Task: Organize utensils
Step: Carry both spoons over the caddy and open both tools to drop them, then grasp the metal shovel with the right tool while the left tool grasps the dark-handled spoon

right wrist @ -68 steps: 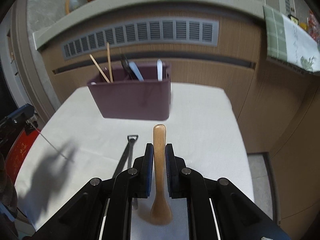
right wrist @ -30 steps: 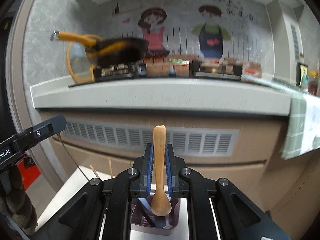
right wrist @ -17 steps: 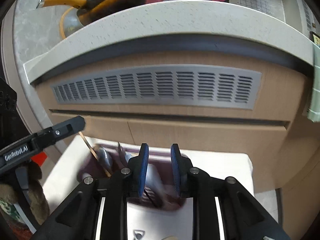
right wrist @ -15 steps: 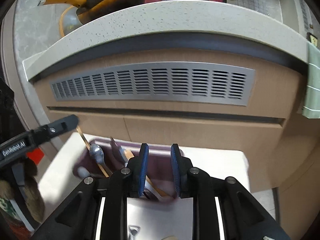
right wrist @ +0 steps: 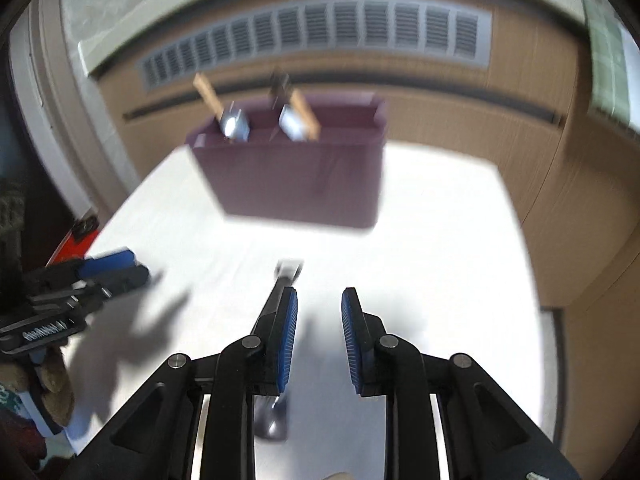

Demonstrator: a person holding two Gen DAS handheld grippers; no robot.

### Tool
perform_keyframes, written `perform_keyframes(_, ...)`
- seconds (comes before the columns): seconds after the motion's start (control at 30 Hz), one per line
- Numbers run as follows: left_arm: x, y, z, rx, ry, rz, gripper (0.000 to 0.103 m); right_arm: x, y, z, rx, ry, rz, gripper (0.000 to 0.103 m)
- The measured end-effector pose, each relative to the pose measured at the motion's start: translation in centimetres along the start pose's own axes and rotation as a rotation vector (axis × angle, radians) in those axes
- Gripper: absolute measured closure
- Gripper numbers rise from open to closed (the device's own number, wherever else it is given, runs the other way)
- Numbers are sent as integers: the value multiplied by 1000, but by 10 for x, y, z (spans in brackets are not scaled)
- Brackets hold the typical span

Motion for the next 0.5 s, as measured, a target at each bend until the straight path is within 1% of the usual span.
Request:
perform_keyframes(0.07,-10,-6,-11,29,4,-3,54,-15,-10,13,18,-53,-2,82)
perform_keyframes(0.17,-21,-14,-19,54,-16,-6,54,-25,-24,31,12,-103,-35,82)
perform_keyframes(0.27,-25,-19,-21,66,-29,-14,54,-23,-24,43,-53,-109,-43,82)
perform_keyframes(0.37,-28,-17,-22,58,-35,-10,54,-22,-19,55,-63,-133,-27,83)
perform_keyframes(0.43,-25,-13,-20,55,-40,-5,54,-19,-18,56,-72,-128,-35,83)
perform_keyframes(0.47,-25,-11,-20,53,-42,0,54,-19,-18,56,-74,-128,-41,84)
perform_keyframes(0.5,-25,-9,-20,50,-42,6,54,-20,-18,55,-80,-128,-47,88)
Point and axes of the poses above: each gripper's, at about its wrist camera, not at the fingertips, and z roughly the way its jaws point, y to its right, x to its top, the point moved 6 cm from there along z, roughly the way its jaws point, and after that the axes turned 6 degrees about x, right-handed, at the moved point
